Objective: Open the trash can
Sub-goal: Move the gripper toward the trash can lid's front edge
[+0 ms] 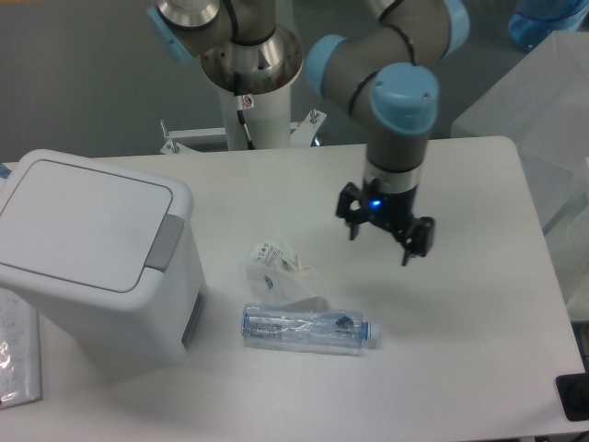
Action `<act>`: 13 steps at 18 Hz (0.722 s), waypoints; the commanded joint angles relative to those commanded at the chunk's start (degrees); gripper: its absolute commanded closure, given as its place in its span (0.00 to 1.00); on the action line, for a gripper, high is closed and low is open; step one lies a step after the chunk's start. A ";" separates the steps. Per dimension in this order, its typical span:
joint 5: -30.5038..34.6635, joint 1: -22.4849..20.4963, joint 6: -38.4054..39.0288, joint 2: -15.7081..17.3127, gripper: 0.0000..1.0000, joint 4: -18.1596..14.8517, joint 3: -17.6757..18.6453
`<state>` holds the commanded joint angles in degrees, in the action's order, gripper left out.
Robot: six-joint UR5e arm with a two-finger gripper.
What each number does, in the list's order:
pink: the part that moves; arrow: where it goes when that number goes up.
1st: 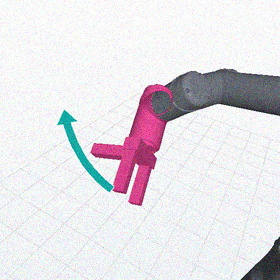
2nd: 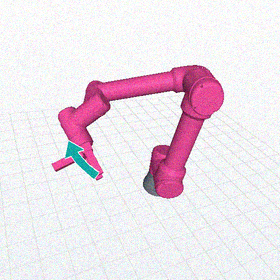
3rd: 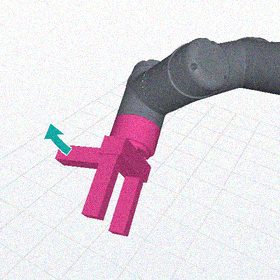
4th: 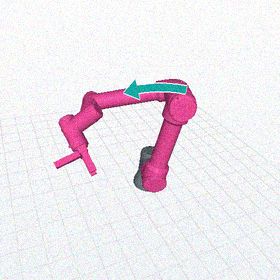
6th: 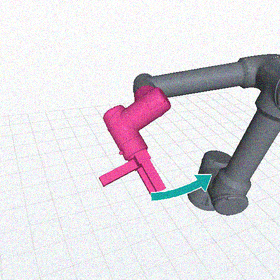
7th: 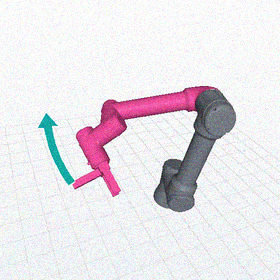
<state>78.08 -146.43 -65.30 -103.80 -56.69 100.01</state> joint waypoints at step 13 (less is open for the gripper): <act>-29.29 0.00 28.01 2.02 0.00 0.35 -5.79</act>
<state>48.79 -146.43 -37.29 -101.78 -56.34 94.22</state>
